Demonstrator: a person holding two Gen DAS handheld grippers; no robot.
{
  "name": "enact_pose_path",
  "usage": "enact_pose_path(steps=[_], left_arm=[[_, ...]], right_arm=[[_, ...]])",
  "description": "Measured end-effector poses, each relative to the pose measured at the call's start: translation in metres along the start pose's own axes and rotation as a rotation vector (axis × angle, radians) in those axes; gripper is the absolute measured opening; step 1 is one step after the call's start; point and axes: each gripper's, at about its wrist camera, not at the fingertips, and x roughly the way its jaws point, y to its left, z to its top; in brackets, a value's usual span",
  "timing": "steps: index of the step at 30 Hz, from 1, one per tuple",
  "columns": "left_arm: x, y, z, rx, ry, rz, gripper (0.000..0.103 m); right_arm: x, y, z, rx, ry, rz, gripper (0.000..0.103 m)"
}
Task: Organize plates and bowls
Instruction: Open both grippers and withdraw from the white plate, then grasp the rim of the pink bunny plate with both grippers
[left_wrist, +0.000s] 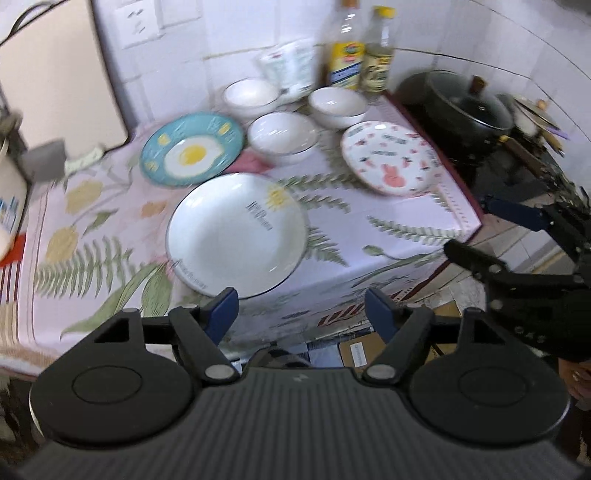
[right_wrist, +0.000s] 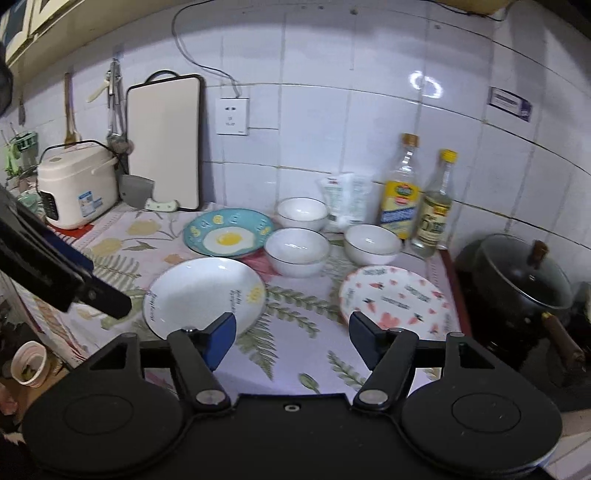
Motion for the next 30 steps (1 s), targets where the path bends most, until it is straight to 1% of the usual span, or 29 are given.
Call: enact_pose_path(steps=[1, 4, 8, 11, 14, 16, 17, 20, 24, 26, 30], left_arm=[[0.000, -0.007, 0.002, 0.014, -0.004, -0.002, 0.076], [0.007, -0.025, 0.006, 0.044, -0.017, -0.005, 0.076], [0.026, -0.043, 0.010, 0.065, 0.003, -0.015, 0.076], [0.041, -0.051, 0.011, 0.058, -0.003, -0.012, 0.076], [0.056, -0.057, 0.011, 0.038, -0.027, -0.004, 0.076], [0.065, -0.058, 0.013, 0.025, -0.046, -0.006, 0.082], [0.070, -0.058, 0.013, 0.015, -0.057, -0.004, 0.082], [0.085, -0.059, 0.016, -0.018, -0.109, 0.021, 0.086], [0.109, -0.055, 0.023, -0.080, -0.164, 0.048, 0.088], [0.122, -0.053, 0.027, -0.102, -0.176, 0.051, 0.089], [0.152, -0.049, 0.033, -0.148, -0.202, 0.034, 0.089]], right_arm=[[-0.003, -0.004, -0.003, 0.005, 0.000, -0.010, 0.076], [-0.008, -0.016, -0.013, 0.023, -0.021, -0.030, 0.085], [-0.009, -0.034, -0.027, 0.070, -0.047, -0.047, 0.085], [-0.006, -0.046, -0.036, 0.110, -0.069, -0.058, 0.085], [-0.001, -0.057, -0.044, 0.136, -0.094, -0.067, 0.086], [0.004, -0.065, -0.049, 0.156, -0.120, -0.090, 0.086], [0.007, -0.069, -0.051, 0.167, -0.134, -0.099, 0.087], [0.023, -0.084, -0.060, 0.215, -0.165, -0.124, 0.087], [0.052, -0.103, -0.070, 0.286, -0.154, -0.136, 0.087], [0.066, -0.113, -0.075, 0.319, -0.158, -0.132, 0.087], [0.096, -0.129, -0.084, 0.381, -0.146, -0.130, 0.087]])
